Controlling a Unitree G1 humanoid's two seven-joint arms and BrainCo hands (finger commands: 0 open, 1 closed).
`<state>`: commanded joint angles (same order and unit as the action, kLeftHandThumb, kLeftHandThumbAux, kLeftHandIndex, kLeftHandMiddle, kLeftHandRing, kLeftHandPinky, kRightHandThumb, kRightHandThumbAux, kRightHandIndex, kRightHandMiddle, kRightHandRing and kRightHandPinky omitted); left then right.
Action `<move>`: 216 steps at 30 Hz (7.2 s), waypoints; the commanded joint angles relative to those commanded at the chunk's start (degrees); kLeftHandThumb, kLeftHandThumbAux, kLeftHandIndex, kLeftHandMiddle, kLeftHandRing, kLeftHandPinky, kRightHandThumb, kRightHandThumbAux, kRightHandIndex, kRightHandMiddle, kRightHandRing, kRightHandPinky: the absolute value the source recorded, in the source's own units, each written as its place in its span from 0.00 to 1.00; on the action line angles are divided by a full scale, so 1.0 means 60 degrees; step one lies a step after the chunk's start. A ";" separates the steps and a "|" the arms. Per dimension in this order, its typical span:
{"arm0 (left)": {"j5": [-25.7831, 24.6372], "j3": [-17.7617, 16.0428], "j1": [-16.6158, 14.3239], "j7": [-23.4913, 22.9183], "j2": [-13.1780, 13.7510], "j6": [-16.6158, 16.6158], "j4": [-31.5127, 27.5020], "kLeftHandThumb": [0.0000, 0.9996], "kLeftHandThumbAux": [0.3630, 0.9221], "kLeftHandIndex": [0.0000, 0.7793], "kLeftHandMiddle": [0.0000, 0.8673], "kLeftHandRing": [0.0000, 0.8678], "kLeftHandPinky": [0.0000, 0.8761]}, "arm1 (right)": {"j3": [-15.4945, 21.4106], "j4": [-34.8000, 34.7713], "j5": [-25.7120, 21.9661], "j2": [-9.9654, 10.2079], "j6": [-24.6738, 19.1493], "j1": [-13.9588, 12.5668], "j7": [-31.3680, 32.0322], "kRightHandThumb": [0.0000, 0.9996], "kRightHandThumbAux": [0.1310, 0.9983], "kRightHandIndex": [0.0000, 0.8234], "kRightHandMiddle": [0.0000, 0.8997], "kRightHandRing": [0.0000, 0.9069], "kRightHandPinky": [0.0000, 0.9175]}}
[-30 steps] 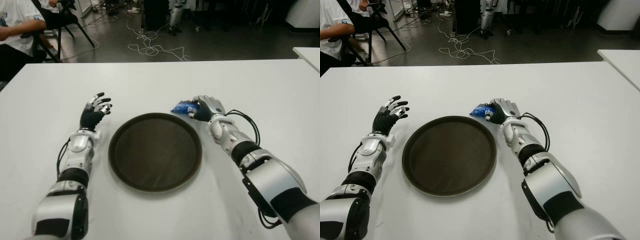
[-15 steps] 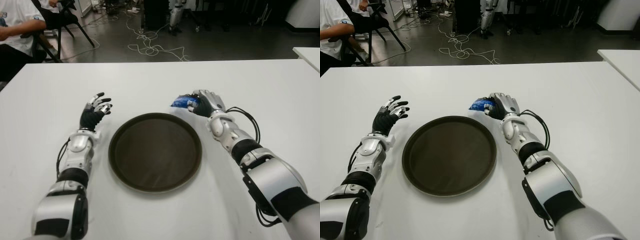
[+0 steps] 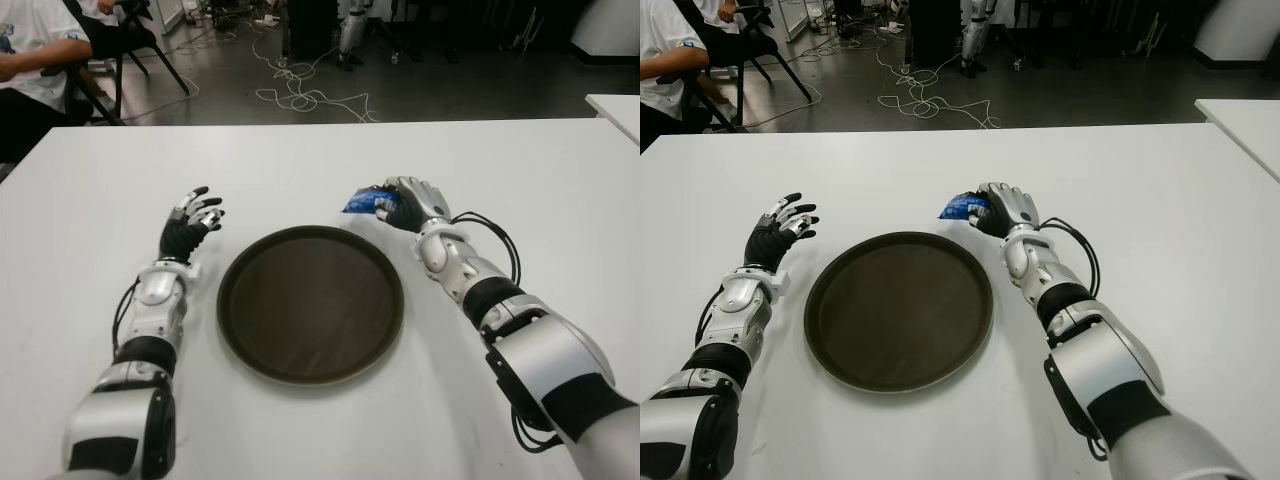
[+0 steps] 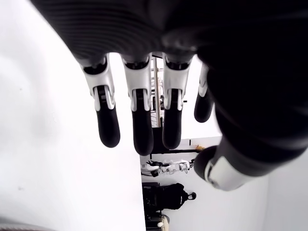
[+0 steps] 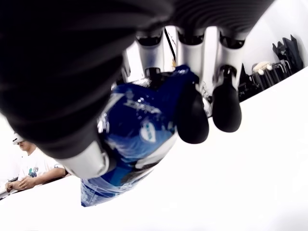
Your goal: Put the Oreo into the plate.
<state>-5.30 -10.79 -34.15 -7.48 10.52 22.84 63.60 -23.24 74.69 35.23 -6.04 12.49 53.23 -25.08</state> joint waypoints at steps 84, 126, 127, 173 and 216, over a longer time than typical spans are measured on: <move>0.0025 -0.0039 -0.0072 0.0090 0.0036 0.0011 0.0108 0.29 0.64 0.22 0.31 0.31 0.32 | -0.1545 -1.0175 0.1490 -0.2579 0.0818 -0.3083 0.7384 0.69 0.69 0.52 0.70 0.69 0.62; 0.0071 -0.0080 -0.0088 0.0129 -0.0037 0.0016 0.0054 0.29 0.71 0.22 0.31 0.31 0.33 | -0.1566 -0.8837 0.1867 -0.2474 0.2157 -0.2739 0.6226 0.67 0.71 0.48 0.12 0.09 0.09; 0.0069 -0.0081 -0.0088 0.0132 -0.0036 0.0013 0.0058 0.29 0.71 0.22 0.31 0.31 0.32 | -0.1579 -0.8844 0.1925 -0.2476 0.2103 -0.2740 0.6181 0.67 0.71 0.48 0.11 0.08 0.09; 0.0101 -0.0045 -0.0112 0.0163 -0.0021 0.0036 0.0025 0.31 0.65 0.22 0.31 0.31 0.34 | -0.0984 -1.0290 -0.0331 -0.3114 0.2548 -0.2958 0.9055 0.70 0.70 0.50 0.41 0.37 0.38; -0.0005 -0.0060 -0.0103 0.0245 -0.0078 -0.0050 -0.0054 0.33 0.66 0.22 0.31 0.32 0.34 | -0.0735 -1.0554 -0.0452 -0.3365 0.2790 -0.3053 0.9059 0.69 0.69 0.50 0.52 0.48 0.43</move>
<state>-5.33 -11.15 -34.77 -6.01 10.05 22.54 63.27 -27.65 11.37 32.52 -26.23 29.23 34.91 29.27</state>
